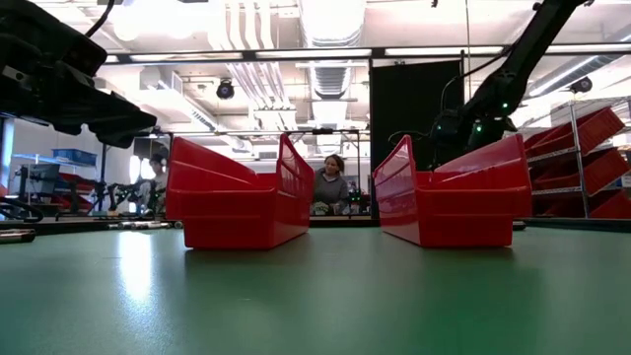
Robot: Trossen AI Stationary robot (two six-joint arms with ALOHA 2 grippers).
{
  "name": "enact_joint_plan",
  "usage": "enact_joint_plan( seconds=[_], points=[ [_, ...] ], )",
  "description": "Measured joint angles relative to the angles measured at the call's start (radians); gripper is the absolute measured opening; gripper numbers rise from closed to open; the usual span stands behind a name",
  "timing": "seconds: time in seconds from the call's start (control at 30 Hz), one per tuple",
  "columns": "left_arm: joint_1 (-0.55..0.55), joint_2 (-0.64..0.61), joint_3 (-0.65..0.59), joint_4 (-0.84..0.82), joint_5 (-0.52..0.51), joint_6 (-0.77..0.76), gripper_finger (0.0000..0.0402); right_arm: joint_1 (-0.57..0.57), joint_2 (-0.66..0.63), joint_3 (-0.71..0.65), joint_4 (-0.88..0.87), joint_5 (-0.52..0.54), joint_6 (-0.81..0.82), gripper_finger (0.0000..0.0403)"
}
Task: Sort batteries
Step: Put the black battery into the right red bin
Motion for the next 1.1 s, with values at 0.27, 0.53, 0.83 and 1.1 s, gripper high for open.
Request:
enact_joint_plan(
  seconds=[0.27,0.53,0.83,1.1],
  points=[
    [0.000,0.000,0.000,0.000,0.000,0.000,0.0155,0.001,0.002,-0.034,0.078,0.007,-0.032,0.0060],
    [0.000,0.000,0.000,0.000,0.000,0.000,0.0155,0.002,0.002,-0.034,0.080,0.035,-0.080,0.0055],
    [0.000,0.000,0.000,0.000,0.000,0.000,0.0155,0.001,-0.038,-0.003,0.058,0.053,-0.094,0.0054],
    [0.000,0.000,0.000,0.000,0.000,0.000,0.0155,0.000,-0.158,0.060,-0.035,0.106,-0.161,0.0053]
  ],
)
